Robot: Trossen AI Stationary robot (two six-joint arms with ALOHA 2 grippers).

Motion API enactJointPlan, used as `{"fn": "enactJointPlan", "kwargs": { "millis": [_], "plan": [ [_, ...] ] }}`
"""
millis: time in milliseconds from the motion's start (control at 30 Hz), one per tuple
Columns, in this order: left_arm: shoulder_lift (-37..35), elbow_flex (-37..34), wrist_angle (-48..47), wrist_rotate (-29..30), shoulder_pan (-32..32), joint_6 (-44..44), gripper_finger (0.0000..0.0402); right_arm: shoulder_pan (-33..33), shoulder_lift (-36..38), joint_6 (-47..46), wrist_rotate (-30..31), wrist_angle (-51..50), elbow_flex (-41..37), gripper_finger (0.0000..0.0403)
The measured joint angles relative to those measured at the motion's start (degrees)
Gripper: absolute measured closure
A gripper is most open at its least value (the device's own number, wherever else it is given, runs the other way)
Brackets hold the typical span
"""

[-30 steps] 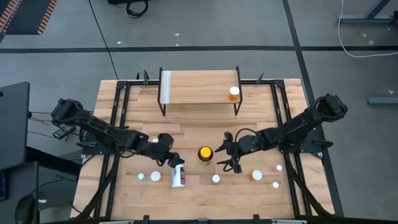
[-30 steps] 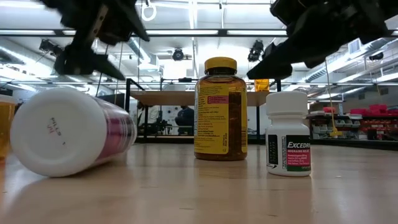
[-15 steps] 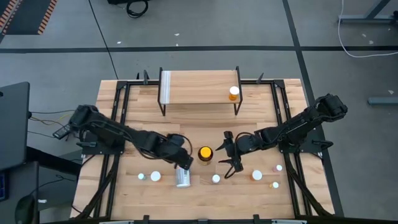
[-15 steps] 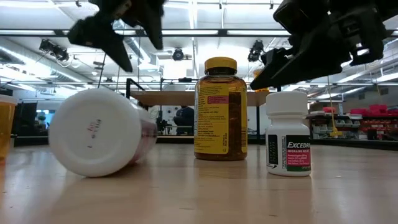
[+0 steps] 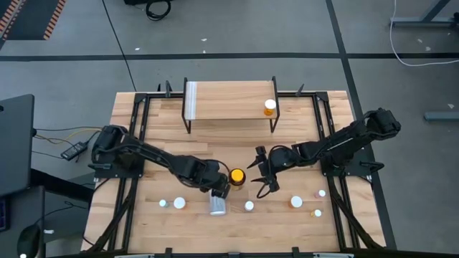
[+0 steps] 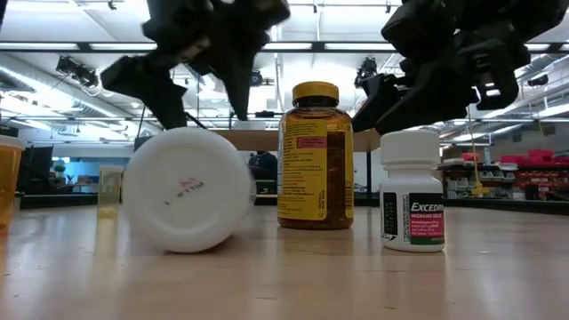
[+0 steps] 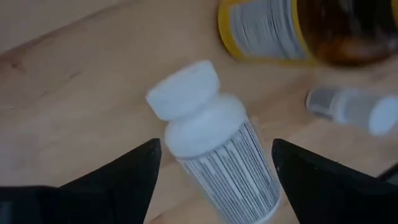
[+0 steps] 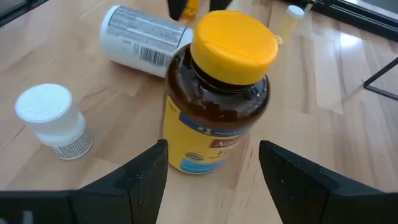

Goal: Pick and place medicine bottles onto shelf by color
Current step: Put the big white medicine bottle on the shelf

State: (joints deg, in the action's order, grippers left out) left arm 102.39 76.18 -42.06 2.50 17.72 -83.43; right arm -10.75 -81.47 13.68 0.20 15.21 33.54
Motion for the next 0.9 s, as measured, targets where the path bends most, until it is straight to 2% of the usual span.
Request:
{"fn": "enactJointPlan", "kwargs": {
  "millis": [333, 633, 767, 900],
  "plan": [
    [0.0, 0.0, 5.9, -1.1, -2.5, -6.0, 0.0086, 0.5, 0.0, 0.3, -1.6, 0.1, 0.0, 0.0147],
    [0.0, 0.0, 2.0, -2.7, -2.4, -12.0, 0.0086, 0.5, 0.0, 0.0, -1.6, -0.4, 0.0, 0.0147],
    [2.3, 0.0, 3.6, -2.9, -2.0, -11.9, 0.0086, 0.5, 0.0, 0.0, -1.6, -0.5, 0.0, 0.0147],
    [5.6, 0.0, 8.2, -6.5, -1.7, -11.6, 0.0086, 0.5, 0.0, 0.0, -1.6, -0.5, 0.0, 0.0147]
  ]
}}
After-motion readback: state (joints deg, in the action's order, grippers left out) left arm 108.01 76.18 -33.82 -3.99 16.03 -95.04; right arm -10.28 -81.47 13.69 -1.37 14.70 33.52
